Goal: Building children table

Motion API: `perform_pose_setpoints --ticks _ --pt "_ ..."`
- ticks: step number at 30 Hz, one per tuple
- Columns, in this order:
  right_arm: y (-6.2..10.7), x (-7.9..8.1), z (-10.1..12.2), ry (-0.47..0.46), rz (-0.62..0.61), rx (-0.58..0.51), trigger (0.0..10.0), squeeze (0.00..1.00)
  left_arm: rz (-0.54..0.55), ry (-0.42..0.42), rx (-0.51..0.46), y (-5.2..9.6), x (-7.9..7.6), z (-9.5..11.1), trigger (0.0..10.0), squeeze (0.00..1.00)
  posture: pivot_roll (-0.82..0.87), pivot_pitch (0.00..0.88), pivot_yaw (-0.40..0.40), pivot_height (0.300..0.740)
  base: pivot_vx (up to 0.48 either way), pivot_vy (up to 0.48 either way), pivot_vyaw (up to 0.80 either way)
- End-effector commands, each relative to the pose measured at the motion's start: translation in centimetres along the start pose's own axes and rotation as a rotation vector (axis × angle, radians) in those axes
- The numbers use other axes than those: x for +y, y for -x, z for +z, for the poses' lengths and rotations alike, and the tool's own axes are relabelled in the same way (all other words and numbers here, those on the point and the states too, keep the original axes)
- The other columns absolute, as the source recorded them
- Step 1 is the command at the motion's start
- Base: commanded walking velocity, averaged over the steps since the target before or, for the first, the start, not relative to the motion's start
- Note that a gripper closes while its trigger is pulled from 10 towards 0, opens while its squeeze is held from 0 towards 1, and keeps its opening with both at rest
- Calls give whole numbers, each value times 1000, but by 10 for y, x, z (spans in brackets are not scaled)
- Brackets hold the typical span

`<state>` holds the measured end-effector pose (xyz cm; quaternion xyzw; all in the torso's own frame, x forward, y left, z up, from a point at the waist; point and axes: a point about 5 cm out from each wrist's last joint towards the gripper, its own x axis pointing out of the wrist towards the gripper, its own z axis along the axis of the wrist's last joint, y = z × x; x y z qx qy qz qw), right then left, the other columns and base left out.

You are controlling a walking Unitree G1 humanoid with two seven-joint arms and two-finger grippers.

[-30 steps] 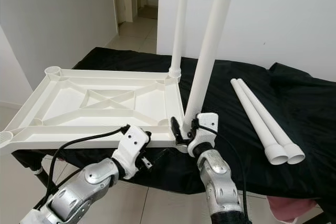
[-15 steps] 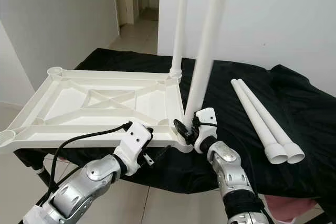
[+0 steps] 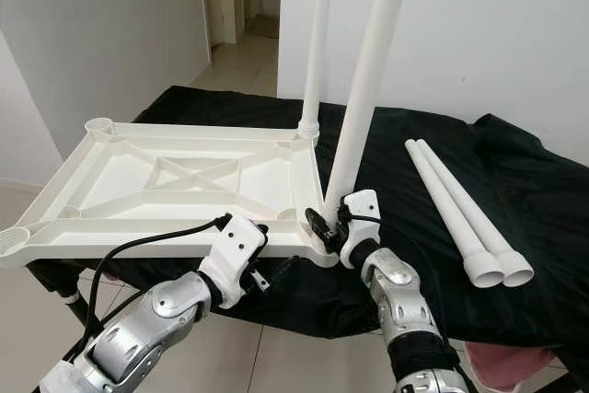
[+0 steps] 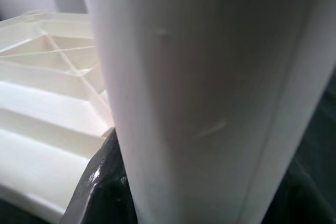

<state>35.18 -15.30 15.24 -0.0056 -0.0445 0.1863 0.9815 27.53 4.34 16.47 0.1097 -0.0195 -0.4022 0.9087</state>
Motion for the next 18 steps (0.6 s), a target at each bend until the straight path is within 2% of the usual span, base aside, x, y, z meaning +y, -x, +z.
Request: perform_pose_setpoints --ticks 1,3,5,8,12,18 --pt "3 -6 -8 -56 -125 40 10000 0 -123 3 32 1 -8 -6 10000 0 20 84 -20 740 0 0 0" --pt "4 -3 -7 -71 -158 30 10000 0 -113 1 37 1 -8 -6 10000 0 19 86 -19 740 0 0 0" --pt "5 3 -6 -109 -245 11 10000 0 -109 1 52 1 -9 -9 10000 0 18 89 -18 740 0 0 0" --pt "6 4 -6 -117 -265 7 10000 0 -107 -6 48 1 -9 -9 10000 0 17 90 -17 740 0 0 0" --pt "8 20 -9 -137 -414 11 10000 0 -96 -25 42 2 -10 -9 10000 0 15 95 -22 740 0 0 0" --pt "10 31 -10 -190 -510 12 10000 0 -91 -1 39 3 -10 -9 10000 0 19 93 -34 740 0 0 0"
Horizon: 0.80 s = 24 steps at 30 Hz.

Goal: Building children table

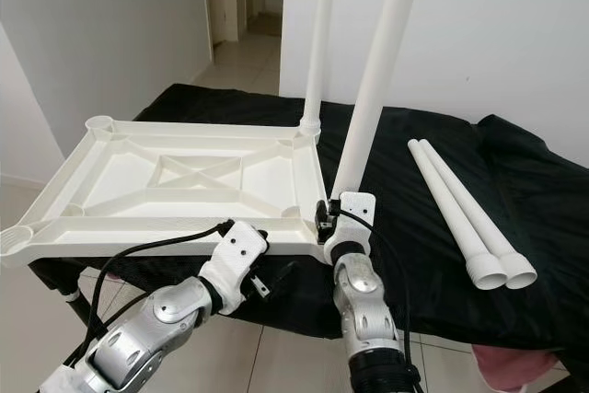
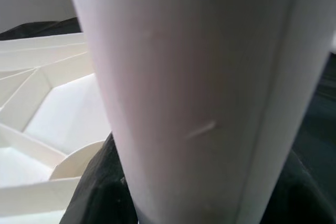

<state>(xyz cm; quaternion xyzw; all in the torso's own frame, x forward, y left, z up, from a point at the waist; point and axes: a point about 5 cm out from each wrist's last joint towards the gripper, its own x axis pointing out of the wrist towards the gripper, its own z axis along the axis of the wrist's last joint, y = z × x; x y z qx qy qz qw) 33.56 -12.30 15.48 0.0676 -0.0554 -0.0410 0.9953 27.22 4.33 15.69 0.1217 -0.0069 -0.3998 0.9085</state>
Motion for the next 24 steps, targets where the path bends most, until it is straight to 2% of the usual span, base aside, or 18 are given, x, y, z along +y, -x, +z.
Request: perform_pose_setpoints --ticks 1,8,9,10,11,16,21,22,23,24 --pt "5 -4 -11 -57 -51 61 10000 0 -92 13 6 2 -6 -2 10000 0 18 94 -34 740 0 0 0" --pt "4 -6 -1 -51 -24 19 10000 0 -89 -14 6 2 -7 -3 10000 0 15 92 -32 740 0 0 0" --pt "4 -10 2 -54 -20 3 10000 161 -58 -58 2 1 -5 -2 10000 0 15 83 -30 740 0 0 0" --pt "4 -10 2 -54 -20 3 10000 161 -58 -58 2 1 -5 -2 10000 0 15 83 -30 740 0 0 0" --pt "4 -11 2 -55 -17 -3 10000 1000 -45 -72 1 0 -4 -2 10000 0 14 81 -30 740 0 0 0" --pt "4 -14 6 -46 6 -27 10000 1000 -53 -64 4 -1 -3 -2 10000 0 12 76 -28 740 0 0 0" --pt "5 -21 8 -16 90 -46 10000 988 -93 -43 -2 0 -5 -2 10000 0 15 71 -25 740 0 0 0" --pt "6 -23 8 1 160 -50 10000 0 -88 -56 -5 1 -5 -2 10000 0 17 70 -24 740 0 0 0" --pt "6 -23 8 1 160 -50 10000 0 -88 -56 -5 1 -5 -2 10000 0 17 70 -24 740 0 0 0" --pt "7 -24 8 16 231 -50 10000 0 -84 -67 -6 1 -5 -2 10000 0 17 70 -22 740 0 0 0"
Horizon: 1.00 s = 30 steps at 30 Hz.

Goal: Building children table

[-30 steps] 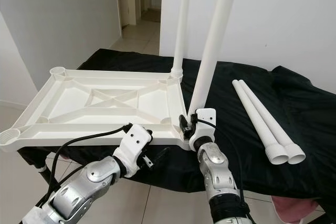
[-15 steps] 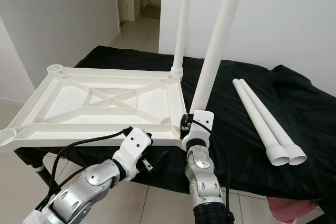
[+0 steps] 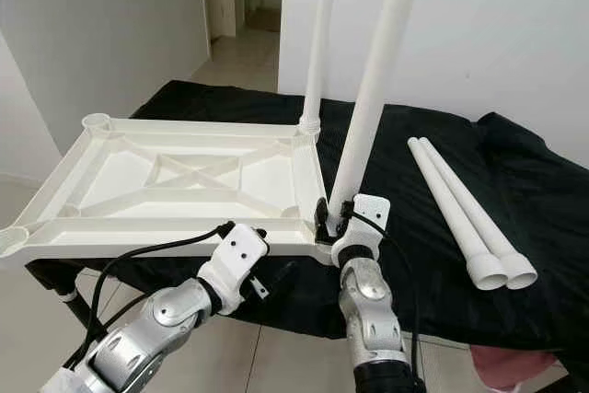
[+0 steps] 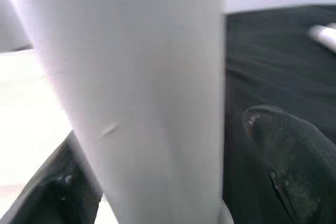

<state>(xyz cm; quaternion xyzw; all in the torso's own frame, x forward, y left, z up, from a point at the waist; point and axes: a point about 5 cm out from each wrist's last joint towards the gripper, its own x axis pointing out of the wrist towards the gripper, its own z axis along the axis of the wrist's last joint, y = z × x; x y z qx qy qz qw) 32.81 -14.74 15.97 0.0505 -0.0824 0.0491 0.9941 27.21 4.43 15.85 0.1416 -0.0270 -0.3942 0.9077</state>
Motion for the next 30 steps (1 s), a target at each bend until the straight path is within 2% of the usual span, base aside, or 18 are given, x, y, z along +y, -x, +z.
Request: perform_pose_setpoints --ticks 1,3,7,8,10,14,15,16,20,30 --pt "3 -1 -1 0 104 1 10000 0 -97 -19 12 1 -6 -4 10000 0 17 70 -22 740 0 0 0" --pt "3 -2 -2 16 145 5 10000 0 -105 -19 19 1 -7 -5 10000 0 18 69 -21 740 0 0 0" --pt "-3 -6 1 48 255 3 10000 0 -196 -4 14 4 -11 -5 10000 0 21 71 -18 740 0 0 0" --pt "-3 -6 1 48 255 3 10000 0 -196 -4 14 4 -11 -5 10000 0 21 71 -18 740 0 0 0" --pt "-8 -4 -1 93 384 32 10000 0 -222 25 12 5 -12 -4 10000 0 25 74 -16 740 0 0 0" --pt "-12 -5 -3 143 453 46 10000 0 -225 32 13 5 -12 -3 10000 0 30 73 -17 740 0 0 0" --pt "-12 -5 -3 152 464 47 3216 0 -224 29 12 5 -12 -3 10000 0 30 73 -17 740 0 0 0" --pt "-14 -9 -5 141 468 62 0 0 -222 26 10 6 -12 -3 10000 0 40 72 -21 740 0 0 0" --pt "-18 -16 -10 135 469 103 0 0 -213 27 11 8 -10 -3 10000 0 50 70 -27 740 0 0 0" --pt "-18 -19 -16 96 454 111 0 0 -200 34 11 9 -8 -3 10000 0 56 72 -27 740 0 0 0"
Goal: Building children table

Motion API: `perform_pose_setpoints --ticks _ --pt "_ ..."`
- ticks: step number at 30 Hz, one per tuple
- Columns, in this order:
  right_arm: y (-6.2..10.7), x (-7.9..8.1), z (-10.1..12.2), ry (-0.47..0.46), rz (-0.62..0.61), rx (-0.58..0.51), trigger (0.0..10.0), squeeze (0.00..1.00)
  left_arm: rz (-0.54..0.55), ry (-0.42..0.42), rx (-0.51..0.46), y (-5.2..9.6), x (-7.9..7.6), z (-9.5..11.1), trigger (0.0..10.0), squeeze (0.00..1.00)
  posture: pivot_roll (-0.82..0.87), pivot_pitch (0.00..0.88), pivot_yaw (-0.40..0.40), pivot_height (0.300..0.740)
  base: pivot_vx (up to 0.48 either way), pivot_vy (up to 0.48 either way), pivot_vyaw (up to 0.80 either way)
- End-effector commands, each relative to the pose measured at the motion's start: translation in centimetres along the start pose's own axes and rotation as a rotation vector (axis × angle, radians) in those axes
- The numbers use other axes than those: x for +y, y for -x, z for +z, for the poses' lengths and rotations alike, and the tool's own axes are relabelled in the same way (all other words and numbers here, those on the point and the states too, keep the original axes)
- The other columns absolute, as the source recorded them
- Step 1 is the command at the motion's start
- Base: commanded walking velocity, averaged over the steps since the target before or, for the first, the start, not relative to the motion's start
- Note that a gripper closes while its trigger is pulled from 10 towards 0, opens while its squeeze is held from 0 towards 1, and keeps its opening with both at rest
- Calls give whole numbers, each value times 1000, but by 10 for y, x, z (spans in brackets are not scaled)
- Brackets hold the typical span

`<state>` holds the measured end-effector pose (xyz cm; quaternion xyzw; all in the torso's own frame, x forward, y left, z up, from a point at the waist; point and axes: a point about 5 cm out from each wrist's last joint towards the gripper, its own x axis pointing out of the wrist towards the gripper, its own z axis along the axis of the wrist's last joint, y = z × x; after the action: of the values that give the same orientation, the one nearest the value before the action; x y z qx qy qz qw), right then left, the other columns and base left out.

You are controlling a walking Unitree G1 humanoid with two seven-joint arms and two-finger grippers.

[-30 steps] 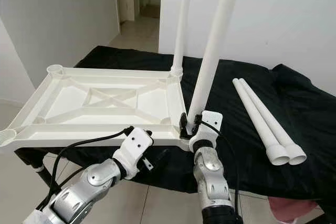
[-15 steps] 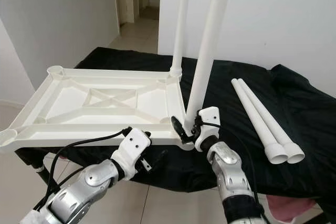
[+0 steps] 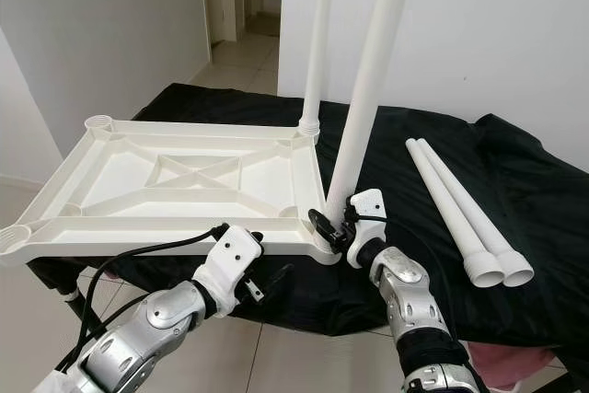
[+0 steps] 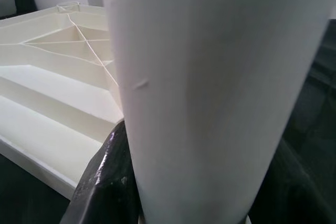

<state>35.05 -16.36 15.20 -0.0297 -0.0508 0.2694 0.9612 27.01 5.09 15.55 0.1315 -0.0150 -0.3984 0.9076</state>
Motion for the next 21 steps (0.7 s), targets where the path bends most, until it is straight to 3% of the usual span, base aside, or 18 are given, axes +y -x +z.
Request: perform_pose_setpoints --ticks 1,2,3,5,6,15,17,21 --pt "1 1 -7 -37 -23 14 0 0 -186 4 1 3 -9 1 10000 0 56 71 -25 740 0 0 0" --pt "1 1 -7 -37 -23 14 0 0 -186 4 1 3 -9 1 10000 0 56 71 -25 740 0 0 0" --pt "1 1 -8 -46 -39 13 1255 0 -181 2 3 3 -8 1 10000 0 55 72 -25 740 0 0 0" --pt "1 1 -9 -53 -48 11 1255 0 -178 1 3 3 -7 1 10000 0 55 72 -25 740 0 0 0" --pt "0 2 -10 -60 -57 9 10000 0 -174 1 5 3 -6 1 10000 0 53 72 -24 740 0 0 0" --pt "-1 4 -10 -94 -204 -17 10000 0 -150 1 2 2 -2 1 10000 0 46 78 -22 740 0 0 0" --pt "-1 7 -13 -143 -371 14 10000 0 -120 -4 3 1 2 0 10000 0 42 85 -28 740 0 0 0" --pt "0 12 -14 -158 -439 12 10000 0 -104 3 -1 1 3 0 10000 0 39 86 -29 740 0 0 0"
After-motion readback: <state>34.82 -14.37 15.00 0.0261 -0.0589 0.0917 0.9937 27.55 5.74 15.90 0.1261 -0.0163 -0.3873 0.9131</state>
